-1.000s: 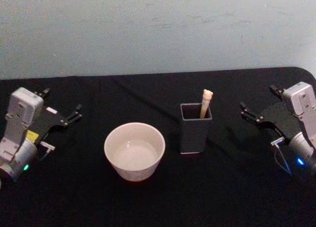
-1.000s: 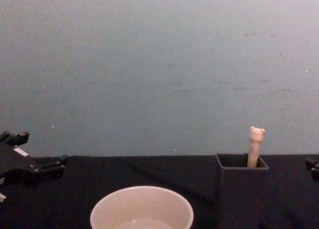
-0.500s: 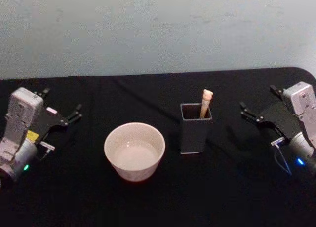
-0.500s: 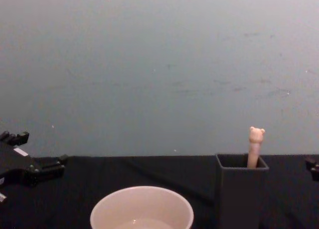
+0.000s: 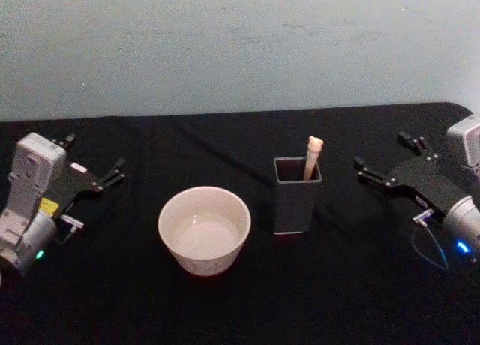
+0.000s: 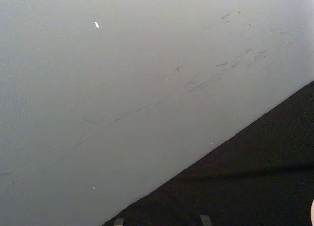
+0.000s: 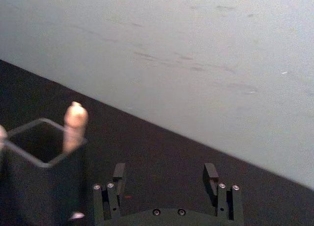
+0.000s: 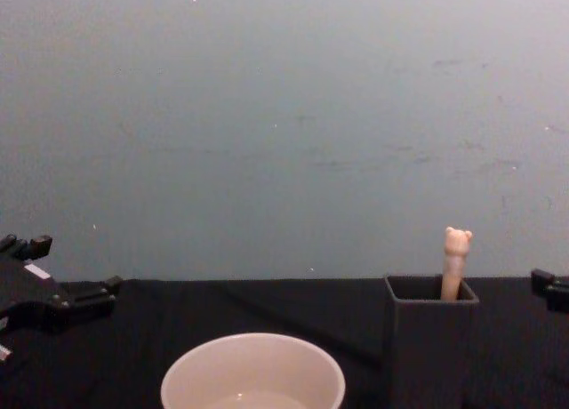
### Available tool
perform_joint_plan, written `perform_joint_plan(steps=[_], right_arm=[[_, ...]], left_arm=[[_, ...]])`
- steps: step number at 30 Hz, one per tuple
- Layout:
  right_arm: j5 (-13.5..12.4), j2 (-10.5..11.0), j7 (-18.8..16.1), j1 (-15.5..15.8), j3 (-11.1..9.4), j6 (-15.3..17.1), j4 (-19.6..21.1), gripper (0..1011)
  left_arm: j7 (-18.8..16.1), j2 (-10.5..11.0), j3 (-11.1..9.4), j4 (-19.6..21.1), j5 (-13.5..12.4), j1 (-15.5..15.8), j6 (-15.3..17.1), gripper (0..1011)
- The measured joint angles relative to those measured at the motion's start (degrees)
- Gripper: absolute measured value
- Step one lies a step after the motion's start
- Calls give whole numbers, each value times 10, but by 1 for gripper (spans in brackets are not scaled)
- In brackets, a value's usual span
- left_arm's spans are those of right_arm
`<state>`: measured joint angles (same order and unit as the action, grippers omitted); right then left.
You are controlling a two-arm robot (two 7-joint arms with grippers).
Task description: Pick up the stirring spoon with one hand, stir inside the cup, then place it back in its original position.
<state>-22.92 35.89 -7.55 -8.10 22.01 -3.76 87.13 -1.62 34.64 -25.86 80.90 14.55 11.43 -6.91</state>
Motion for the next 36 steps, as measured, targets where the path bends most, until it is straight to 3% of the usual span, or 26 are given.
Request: perform_joint_plan(steps=[7,14,19,31,36], right_arm=[[-84,10,-88,20,-23,39,38,1002],[-122,5,-150,18,-29,58,45,1002],[-121,-10,-170,4,-22,61,32,1002],[-79,-67,-185,-57,0,55,-37,1002],[-73,-77,-189,-66,0,53,-49,1002]], left_arm=[[0,0,0,0,0,0,0,1001],[0,0,0,0,0,0,0,1002],[0,0,0,0,0,0,0,1001],[0,0,0,0,0,0,0,1001],[0,0,0,0,0,0,0,1001]])
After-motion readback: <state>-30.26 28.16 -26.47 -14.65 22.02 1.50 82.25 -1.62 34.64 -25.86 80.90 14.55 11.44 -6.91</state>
